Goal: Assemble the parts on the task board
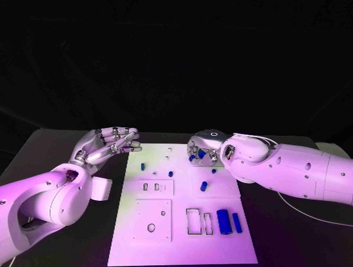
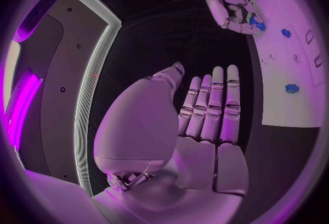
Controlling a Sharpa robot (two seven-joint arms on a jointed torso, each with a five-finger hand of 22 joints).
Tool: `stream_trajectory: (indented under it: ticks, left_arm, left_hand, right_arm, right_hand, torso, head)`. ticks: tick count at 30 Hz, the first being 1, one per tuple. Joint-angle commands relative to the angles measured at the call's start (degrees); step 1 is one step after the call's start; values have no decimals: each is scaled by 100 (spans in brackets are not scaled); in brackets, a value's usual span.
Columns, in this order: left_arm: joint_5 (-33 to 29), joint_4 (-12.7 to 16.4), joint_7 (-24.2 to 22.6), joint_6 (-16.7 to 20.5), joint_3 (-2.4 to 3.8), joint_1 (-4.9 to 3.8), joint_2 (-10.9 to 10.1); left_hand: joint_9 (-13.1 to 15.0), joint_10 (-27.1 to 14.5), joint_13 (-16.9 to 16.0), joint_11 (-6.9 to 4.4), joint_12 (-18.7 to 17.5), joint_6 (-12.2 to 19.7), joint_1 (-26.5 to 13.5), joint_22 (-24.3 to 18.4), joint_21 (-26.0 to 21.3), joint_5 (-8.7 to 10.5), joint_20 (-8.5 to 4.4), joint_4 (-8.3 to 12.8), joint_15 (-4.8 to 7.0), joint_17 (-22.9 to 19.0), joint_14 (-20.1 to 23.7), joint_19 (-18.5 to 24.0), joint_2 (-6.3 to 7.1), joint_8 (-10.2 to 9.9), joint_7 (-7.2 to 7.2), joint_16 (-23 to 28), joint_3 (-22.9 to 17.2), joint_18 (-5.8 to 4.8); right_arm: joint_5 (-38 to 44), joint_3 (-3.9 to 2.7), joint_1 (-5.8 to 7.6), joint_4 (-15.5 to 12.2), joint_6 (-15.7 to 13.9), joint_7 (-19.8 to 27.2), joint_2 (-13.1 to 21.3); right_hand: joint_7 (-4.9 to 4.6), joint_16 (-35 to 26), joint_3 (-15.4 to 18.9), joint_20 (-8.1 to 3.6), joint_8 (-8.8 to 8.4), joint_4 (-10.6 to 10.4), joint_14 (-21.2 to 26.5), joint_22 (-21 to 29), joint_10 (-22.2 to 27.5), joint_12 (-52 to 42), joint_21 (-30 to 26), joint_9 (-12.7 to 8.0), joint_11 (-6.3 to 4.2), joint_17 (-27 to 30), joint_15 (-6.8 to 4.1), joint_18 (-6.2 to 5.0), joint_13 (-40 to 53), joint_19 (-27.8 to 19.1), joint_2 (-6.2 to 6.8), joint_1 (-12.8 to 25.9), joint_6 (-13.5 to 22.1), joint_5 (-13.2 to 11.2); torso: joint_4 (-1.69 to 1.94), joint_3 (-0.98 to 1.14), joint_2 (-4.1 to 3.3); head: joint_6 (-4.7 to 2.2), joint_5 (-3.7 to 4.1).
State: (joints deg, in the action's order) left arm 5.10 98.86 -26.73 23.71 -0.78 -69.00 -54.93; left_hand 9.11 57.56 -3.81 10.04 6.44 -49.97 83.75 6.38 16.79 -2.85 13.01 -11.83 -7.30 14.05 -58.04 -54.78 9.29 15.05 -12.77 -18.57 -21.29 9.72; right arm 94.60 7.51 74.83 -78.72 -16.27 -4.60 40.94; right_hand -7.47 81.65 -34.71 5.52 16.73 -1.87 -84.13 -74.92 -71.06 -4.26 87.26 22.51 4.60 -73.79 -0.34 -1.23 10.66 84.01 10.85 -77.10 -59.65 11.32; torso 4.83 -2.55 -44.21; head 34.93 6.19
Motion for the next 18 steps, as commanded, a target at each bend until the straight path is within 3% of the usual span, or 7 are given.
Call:
stream_trajectory:
  ticks: [1,6,13,18]
  left_arm:
    - [17,4,-13,-124,5,-9,7]
    - [17,1,-8,-137,5,-9,12]
    - [16,4,0,-158,5,-9,27]
    - [16,6,1,-168,5,-9,45]
  left_hand:
    - [-10,2,6,26,-30,46,-35,-10,5,-12,15,-4,-1,7,26,-37,8,-30,-70,36,-37,78]
    - [-10,1,6,26,-34,48,-33,-11,4,-12,16,-1,-1,8,28,-37,5,-31,-70,38,-41,77]
    - [-11,-1,7,27,-38,50,-31,-12,3,-12,16,2,-2,9,30,-37,4,-33,-70,41,-44,77]
    - [-11,-1,7,27,-38,50,-31,-12,3,-12,16,2,-2,9,30,-37,4,-33,-70,41,-44,77]
  right_arm:
    - [46,-12,-1,-93,-479,-13,14]
    - [40,-27,10,-82,-684,-64,-41]
    - [54,-40,21,231,-976,-149,-331]
    - [51,-43,21,445,-1070,-157,-556]
  right_hand:
    - [-10,-19,-3,-26,28,31,-284,-1212,-148,-10,78,39,-100,25,-44,54,87,443,-105,-27,-35,20]
    - [-9,-24,2,-27,30,34,-281,-1210,-144,-3,77,50,-99,36,-44,53,91,441,-98,-13,-28,19]
    - [-12,-25,1,-27,30,40,-279,-1208,-128,15,76,67,-96,42,-42,52,95,439,-93,5,-11,20]
    - [-14,-21,0,-26,28,40,-280,-1222,-123,22,86,74,-93,37,-40,56,98,446,-92,17,-1,21]
  torso:
    - [1,-5,0]
    - [14,-10,-5]
    - [30,-11,-20]
    - [34,-9,-24]
  head:
    - [-29,-7]
    - [-54,-9]
    - [-93,-13]
    - [-79,-14]
